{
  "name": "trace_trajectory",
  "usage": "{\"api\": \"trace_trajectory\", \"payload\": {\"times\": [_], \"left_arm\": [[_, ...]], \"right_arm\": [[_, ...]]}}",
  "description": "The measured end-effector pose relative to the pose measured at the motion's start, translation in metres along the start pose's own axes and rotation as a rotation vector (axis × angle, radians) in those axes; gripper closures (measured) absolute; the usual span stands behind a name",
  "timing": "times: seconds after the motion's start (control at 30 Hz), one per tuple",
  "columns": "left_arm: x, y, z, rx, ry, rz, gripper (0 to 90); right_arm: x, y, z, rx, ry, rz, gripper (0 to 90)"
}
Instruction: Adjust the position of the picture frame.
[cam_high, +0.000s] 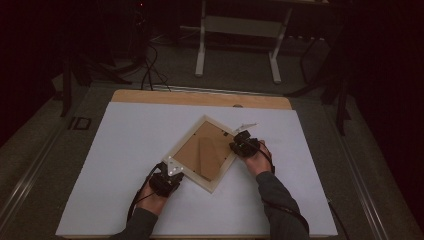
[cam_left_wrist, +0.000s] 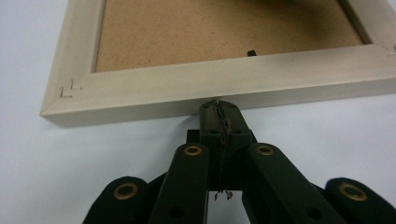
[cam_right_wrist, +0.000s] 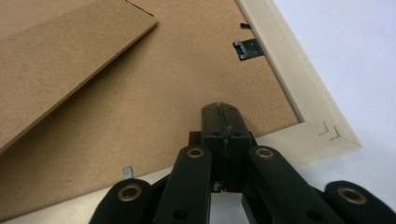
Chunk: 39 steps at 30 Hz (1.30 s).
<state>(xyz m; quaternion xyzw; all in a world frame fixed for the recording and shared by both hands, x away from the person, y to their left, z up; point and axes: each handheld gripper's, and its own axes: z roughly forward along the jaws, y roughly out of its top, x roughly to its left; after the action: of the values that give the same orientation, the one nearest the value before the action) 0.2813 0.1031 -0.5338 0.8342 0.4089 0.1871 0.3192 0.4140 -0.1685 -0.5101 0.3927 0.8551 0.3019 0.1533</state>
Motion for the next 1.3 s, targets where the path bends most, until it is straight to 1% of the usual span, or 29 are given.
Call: {"api": "trace_trajectory", "payload": {"times": [0.2,0.33,0.4,0.53,0.57,0.63,0.67,0.73,0.8,0.87,0.97,1.07,1.1,1.13,1.17,1.23,1.3], "left_arm": [[-0.001,0.002,0.002,-0.004,-0.005,-0.006,89.8],[-0.002,0.004,0.005,-0.013,0.009,-0.009,89.9],[-0.002,0.005,0.006,-0.017,0.003,-0.015,89.9],[-0.001,0.006,0.008,-0.019,-0.011,-0.028,89.9],[-0.001,0.006,0.007,-0.018,-0.013,-0.029,89.9],[-0.001,0.006,0.007,-0.017,-0.017,-0.031,89.9],[-0.001,0.006,0.007,-0.016,-0.018,-0.032,89.9],[-0.001,0.006,0.007,-0.016,-0.021,-0.037,89.9],[-0.001,0.006,0.007,-0.014,-0.022,-0.039,89.9],[-0.002,0.007,0.007,-0.014,-0.025,-0.038,89.9],[-0.003,0.007,0.007,-0.014,-0.026,-0.039,90.0],[-0.002,0.007,0.007,-0.013,-0.031,-0.041,90.0],[-0.002,0.007,0.007,-0.013,-0.031,-0.041,90.0],[-0.002,0.007,0.007,-0.013,-0.031,-0.041,90.0],[-0.002,0.007,0.007,-0.014,-0.035,-0.049,89.9],[-0.002,0.007,0.007,-0.013,-0.036,-0.049,90.0],[-0.002,0.007,0.007,-0.014,-0.035,-0.049,90.0]], "right_arm": [[0.002,-0.016,-0.012,-0.012,0.013,0.015,90.0],[0.002,-0.024,-0.021,0.011,0.006,0.024,90.0],[0.003,-0.027,-0.024,0.018,0.005,0.031,90.0],[0.002,-0.028,-0.028,0.044,0.009,0.015,90.0],[-0.002,-0.028,-0.028,0.043,-0.007,0.015,90.0],[-0.009,-0.028,-0.029,0.034,-0.027,0.033,90.0],[-0.015,-0.028,-0.03,0.023,-0.034,0.048,90.0],[-0.028,-0.029,-0.034,-0.011,-0.057,0.093,90.0],[-0.04,-0.03,-0.038,-0.042,-0.096,0.123,90.0],[-0.049,-0.031,-0.04,-0.07,-0.119,0.156,90.0],[-0.059,-0.033,-0.038,-0.062,-0.151,0.183,90.0],[-0.066,-0.036,-0.032,-0.029,-0.16,0.201,90.0],[-0.066,-0.036,-0.032,-0.029,-0.16,0.201,90.0],[-0.068,-0.038,-0.029,-0.015,-0.157,0.199,90.0],[-0.071,-0.042,-0.024,0.016,-0.148,0.2,90.0],[-0.072,-0.045,-0.022,0.024,-0.129,0.206,90.0],[-0.072,-0.047,-0.022,0.016,-0.107,0.213,90.0]]}}
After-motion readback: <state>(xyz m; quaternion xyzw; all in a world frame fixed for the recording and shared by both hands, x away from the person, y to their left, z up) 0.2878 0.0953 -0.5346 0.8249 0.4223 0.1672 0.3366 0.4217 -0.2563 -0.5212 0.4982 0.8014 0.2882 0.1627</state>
